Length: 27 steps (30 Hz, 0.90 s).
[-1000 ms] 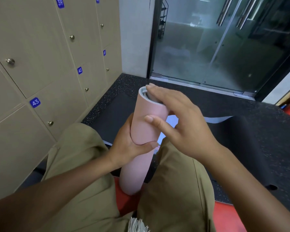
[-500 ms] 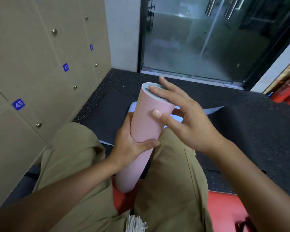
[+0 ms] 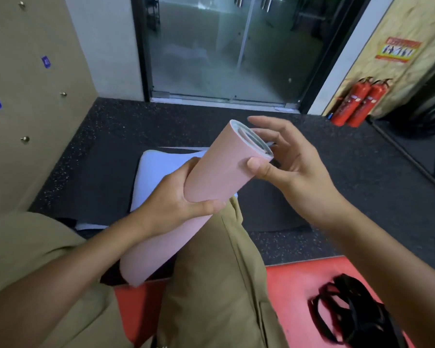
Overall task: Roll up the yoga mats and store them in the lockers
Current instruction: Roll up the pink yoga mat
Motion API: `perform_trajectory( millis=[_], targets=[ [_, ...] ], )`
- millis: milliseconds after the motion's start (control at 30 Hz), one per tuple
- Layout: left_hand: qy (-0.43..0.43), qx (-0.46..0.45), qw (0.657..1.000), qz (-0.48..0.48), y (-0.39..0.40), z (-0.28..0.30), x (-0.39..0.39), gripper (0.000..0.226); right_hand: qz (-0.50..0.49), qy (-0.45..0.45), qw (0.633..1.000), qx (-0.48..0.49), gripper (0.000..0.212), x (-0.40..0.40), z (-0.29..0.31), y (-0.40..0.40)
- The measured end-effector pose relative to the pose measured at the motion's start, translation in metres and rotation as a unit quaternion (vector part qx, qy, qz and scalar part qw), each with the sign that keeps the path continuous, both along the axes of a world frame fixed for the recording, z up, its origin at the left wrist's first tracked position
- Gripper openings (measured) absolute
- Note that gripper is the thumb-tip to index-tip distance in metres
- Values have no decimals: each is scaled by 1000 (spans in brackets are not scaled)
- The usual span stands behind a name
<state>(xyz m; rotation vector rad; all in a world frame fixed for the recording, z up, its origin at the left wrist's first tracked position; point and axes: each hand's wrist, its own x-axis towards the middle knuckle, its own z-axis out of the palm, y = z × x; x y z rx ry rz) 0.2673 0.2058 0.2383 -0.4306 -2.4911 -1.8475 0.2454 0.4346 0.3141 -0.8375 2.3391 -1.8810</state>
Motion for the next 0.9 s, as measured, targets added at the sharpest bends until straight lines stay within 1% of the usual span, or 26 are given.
perform_trajectory(
  millis=[100, 200, 267, 367, 433, 533, 600, 667, 700, 733, 800, 833, 900],
  targets=[
    [15, -54, 998, -20, 15, 9, -14, 75, -60, -42, 996, -48, 54, 2, -5, 16],
    [20, -129, 991, -7, 36, 8, -24, 81, -94, -114, 983, -108, 57, 6, -14, 32],
    [5, -164, 986, -9, 49, 3, -29, 82, -111, -152, 976, -113, 59, 10, -24, 46],
    [-9, -244, 968, -53, 60, -2, -34, 82, -143, -205, 965, -80, 62, 21, -39, 71],
    [-6, -313, 945, -92, 68, -3, -36, 82, -155, -226, 961, -26, 66, 31, -47, 89],
    [14, -414, 901, -130, 83, -2, -39, 84, -153, -246, 955, 71, 71, 44, -58, 116],
    [30, -450, 880, -149, 92, 0, -40, 82, -151, -258, 948, 110, 64, 50, -65, 135],
    [35, -471, 866, -161, 97, 2, -42, 77, -168, -270, 938, 135, 52, 53, -75, 154],
    [31, -478, 862, -164, 98, 3, -44, 74, -185, -259, 932, 173, 45, 55, -82, 164],
    [23, -481, 861, -167, 99, 4, -47, 73, -202, -229, 921, 240, 38, 56, -92, 174],
    [2, -475, 863, -174, 100, 6, -52, 73, -217, -174, 876, 394, 17, 60, -117, 195],
    [-8, -467, 866, -177, 100, 7, -55, 74, -207, -167, 857, 441, 9, 61, -128, 203],
    [-27, -451, 873, -183, 102, 10, -58, 72, -164, -183, 830, 501, 14, 64, -145, 212]
  ],
)
